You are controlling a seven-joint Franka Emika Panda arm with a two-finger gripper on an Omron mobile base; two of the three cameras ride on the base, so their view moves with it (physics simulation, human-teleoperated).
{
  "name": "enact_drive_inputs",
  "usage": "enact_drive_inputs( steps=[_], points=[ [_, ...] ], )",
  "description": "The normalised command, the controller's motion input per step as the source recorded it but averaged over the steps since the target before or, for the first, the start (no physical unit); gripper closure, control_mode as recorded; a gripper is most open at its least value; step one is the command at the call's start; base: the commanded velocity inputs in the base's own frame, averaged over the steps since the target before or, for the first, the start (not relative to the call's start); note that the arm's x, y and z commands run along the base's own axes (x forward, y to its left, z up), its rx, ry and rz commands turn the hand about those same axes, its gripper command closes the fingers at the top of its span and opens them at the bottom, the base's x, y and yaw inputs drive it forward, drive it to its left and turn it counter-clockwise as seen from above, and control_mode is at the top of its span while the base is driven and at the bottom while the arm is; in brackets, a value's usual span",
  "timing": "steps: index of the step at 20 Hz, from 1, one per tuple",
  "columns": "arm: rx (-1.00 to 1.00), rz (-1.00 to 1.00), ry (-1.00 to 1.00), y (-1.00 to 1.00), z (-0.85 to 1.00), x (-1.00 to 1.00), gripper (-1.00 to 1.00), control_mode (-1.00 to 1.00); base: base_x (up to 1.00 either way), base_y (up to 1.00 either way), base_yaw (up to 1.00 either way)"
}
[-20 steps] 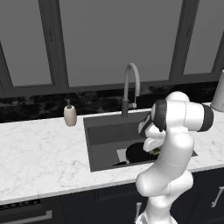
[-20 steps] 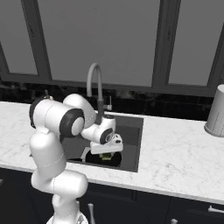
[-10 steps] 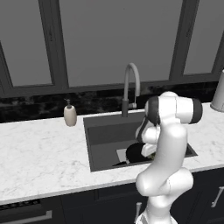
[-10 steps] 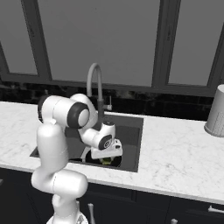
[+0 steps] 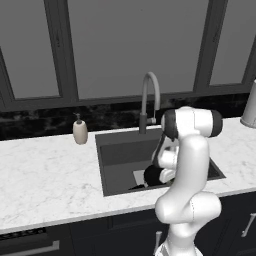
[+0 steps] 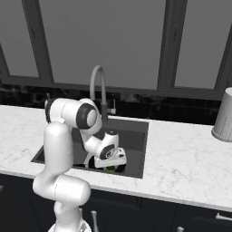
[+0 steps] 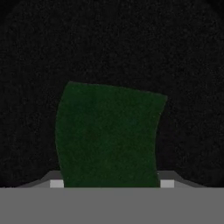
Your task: Pick the pan and sponge and place them into the sink. Then turn on the water.
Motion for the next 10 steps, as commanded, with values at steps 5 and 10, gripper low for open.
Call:
enact_drive_inputs(
  steps=[5,10],
  points=[
    [0.00,0.00,-0.01,0.11,-0.15,0.28,1.00,-1.00,0.00,0.00,0.00],
    [0.00,0.00,-0.02,0.07,-0.08,0.36,1.00,-1.00,0.00,0.00,0.00]
  ],
)
